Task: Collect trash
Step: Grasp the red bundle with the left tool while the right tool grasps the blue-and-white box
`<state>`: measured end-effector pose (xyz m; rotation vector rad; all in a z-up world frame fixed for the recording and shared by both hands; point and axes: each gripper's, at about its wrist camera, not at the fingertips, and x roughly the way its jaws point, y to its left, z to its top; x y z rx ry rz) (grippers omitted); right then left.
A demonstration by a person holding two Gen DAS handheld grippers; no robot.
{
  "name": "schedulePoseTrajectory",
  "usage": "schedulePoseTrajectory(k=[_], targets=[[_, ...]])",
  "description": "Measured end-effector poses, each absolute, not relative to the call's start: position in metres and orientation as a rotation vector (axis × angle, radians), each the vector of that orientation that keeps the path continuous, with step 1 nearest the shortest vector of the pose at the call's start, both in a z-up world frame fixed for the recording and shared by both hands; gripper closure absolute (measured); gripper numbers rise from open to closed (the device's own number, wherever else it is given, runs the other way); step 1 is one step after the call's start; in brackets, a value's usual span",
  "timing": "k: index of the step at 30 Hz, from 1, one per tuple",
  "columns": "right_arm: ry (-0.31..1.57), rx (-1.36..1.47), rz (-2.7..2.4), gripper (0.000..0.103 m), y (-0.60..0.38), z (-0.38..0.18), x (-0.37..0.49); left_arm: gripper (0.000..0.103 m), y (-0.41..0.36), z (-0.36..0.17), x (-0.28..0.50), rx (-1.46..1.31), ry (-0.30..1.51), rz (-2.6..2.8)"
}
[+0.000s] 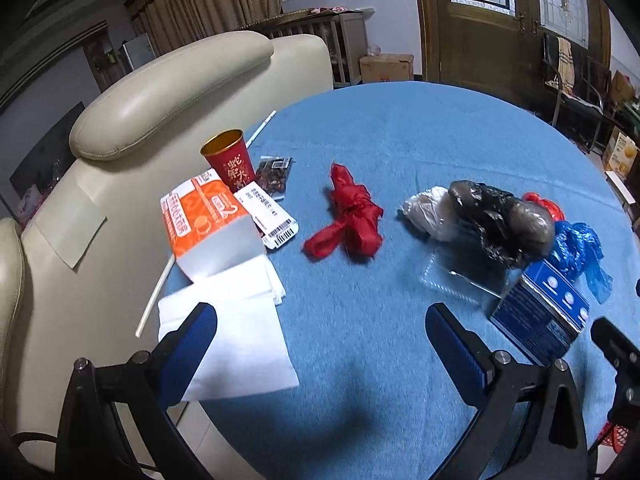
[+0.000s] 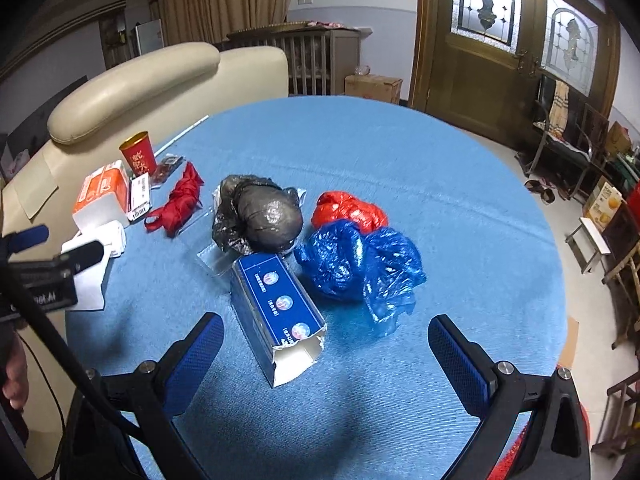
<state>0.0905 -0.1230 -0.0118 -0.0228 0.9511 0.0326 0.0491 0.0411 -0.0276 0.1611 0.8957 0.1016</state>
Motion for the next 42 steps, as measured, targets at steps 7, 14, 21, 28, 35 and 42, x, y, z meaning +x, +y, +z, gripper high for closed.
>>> schedulePoseTrajectory(k=[7, 14, 21, 28, 35, 42], targets=[[1.0, 0.057, 0.1, 0.006, -0.126, -0.027, 0.104, 0.0, 0.046, -0.033, 0.074, 0.18, 0.918, 0.11], [1.066, 0.126, 0.166, 0.025, -0.126, -0.046, 0.116, 0.0, 0.062, -0.038, 0.111, 0.136, 0.979, 0.106], [1.109, 0.196, 0.191, 0.049, -0.129, -0.061, 0.127, 0.0, 0.058, -0.047, 0.151, 0.134, 1.026, 0.062], [1.092, 0.219, 0.2, 0.051, -0.131, -0.06, 0.121, 0.039, 0.049, -0.07, 0.184, 0.099, 1.119, -0.006], [1.097, 0.245, 0.203, 0.051, -0.136, -0.059, 0.105, 0.083, 0.048, -0.095, 0.192, 0.019, 1.196, -0.062], [1.091, 0.235, 0.204, 0.051, -0.132, -0.058, 0.096, 0.093, 0.042, -0.089, 0.173, 0.04, 1.156, -0.073]])
